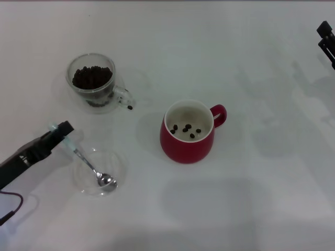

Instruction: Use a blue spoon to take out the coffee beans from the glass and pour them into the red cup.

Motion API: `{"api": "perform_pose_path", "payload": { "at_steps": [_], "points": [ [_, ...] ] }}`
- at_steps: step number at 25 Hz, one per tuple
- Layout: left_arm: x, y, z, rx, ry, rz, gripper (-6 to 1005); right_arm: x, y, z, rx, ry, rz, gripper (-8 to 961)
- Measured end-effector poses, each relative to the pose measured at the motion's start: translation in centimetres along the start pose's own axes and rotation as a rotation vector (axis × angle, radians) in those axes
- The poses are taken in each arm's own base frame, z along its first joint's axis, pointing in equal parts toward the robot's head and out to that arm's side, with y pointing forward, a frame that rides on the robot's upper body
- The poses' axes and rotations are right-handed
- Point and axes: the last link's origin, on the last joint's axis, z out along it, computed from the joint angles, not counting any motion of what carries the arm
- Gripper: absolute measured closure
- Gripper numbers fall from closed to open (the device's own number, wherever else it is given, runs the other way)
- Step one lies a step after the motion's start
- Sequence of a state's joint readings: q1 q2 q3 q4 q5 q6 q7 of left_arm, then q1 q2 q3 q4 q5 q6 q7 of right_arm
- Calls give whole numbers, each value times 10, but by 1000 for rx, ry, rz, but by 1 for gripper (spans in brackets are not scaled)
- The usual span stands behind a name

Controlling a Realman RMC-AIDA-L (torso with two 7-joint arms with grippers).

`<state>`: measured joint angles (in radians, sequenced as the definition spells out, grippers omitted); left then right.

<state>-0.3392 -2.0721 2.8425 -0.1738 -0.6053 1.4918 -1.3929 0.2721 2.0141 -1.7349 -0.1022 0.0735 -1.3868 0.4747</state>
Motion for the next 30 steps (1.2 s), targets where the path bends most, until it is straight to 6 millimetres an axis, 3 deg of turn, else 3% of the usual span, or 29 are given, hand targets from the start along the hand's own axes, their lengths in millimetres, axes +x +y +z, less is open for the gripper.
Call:
{"api": "perform_pose_path", "payload": {
  "at_steps": [6,12,19,23,30],
  "points": [
    [6,-2,0,16,37,114,739,0,0,0,-1,-1,0,192],
    [32,-24,-35,204,248,295,539,-1,-1,1,3,-5,0,192],
    [46,-42,-74,542,520,559,293,-1,-2,0,10,-5,-1,192],
    [46,-41,-76,604,564,614,228,-1,-2,0,12,-4,0,192],
    [42,-38,-61,613,560,642,131,0,-2,0,14,-1,-6,192]
  ]
}}
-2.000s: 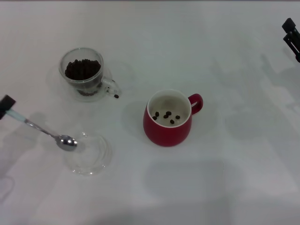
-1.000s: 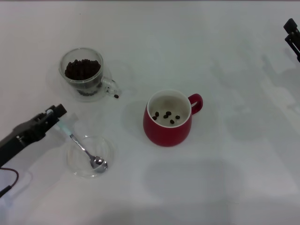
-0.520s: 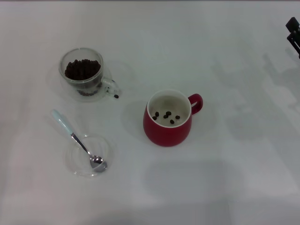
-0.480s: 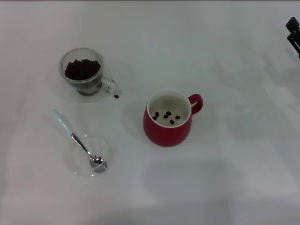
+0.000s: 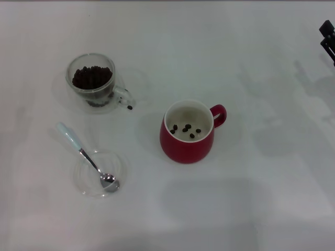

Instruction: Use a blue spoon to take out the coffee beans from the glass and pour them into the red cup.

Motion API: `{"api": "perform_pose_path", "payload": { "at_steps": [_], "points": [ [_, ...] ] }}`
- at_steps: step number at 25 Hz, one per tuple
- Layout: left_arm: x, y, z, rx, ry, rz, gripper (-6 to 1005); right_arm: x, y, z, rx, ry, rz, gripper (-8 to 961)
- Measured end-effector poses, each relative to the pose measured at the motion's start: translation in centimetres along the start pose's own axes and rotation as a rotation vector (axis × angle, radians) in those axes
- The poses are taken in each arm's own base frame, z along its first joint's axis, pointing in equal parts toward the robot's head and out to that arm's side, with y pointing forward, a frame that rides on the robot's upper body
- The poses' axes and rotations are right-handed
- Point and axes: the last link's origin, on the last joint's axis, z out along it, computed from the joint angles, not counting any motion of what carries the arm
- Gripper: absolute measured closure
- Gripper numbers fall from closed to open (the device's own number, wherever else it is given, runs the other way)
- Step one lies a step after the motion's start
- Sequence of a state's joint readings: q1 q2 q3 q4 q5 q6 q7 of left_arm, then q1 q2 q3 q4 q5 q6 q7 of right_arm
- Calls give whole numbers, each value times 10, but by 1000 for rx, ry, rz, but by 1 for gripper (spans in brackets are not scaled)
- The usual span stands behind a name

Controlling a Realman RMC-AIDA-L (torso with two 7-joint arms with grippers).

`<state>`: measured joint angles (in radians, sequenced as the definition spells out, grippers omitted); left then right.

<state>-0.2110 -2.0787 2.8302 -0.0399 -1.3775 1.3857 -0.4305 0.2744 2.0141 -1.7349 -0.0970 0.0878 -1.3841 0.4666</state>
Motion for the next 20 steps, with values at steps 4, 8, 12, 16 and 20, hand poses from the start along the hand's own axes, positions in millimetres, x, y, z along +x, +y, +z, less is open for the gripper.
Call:
{"api": "perform_pose_path", "payload": {
  "at_steps": [4,8,12,16,20],
  "points": [
    [1,1,4,37,24,-22,132,0,0,0,0,2,-2,192],
    [3,0,6,77,44,-48,132,2,-1,0,6,14,-2,192],
    [3,-5,6,159,67,-91,132,4,-1,0,10,27,-2,192],
    [2,-5,8,181,71,-113,133,5,-1,-1,10,31,-2,192],
    [2,-3,10,172,70,-106,133,5,-1,-2,5,33,3,192]
  ]
}}
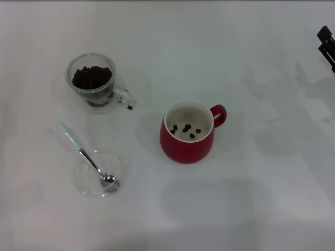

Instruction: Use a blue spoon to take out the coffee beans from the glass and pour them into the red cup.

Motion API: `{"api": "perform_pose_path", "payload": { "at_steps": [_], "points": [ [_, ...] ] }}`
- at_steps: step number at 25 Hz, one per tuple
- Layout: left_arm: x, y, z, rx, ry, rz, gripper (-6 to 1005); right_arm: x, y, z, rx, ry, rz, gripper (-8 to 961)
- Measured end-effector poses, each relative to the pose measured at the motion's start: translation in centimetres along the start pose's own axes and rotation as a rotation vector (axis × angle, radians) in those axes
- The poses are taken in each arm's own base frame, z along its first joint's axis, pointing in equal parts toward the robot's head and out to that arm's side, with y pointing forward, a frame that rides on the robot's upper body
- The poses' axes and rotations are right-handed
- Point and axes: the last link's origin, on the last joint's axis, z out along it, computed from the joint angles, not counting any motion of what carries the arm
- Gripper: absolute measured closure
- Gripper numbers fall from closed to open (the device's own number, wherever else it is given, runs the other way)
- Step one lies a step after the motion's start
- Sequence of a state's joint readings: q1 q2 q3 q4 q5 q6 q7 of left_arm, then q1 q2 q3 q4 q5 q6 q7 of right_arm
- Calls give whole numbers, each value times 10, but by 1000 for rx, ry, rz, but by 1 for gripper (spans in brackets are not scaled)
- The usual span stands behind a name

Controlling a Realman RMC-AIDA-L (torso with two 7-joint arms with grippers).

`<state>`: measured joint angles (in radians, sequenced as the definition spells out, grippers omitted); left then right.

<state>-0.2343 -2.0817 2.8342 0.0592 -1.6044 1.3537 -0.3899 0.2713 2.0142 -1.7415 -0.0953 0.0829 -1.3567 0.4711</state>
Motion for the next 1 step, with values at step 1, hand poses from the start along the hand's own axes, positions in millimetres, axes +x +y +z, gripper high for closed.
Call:
{"api": "perform_pose_path", "payload": {
  "at_steps": [1],
  "points": [
    [-1,0,1,0,-4,1,133,0,1,0,-3,1,1,192]
  ]
}}
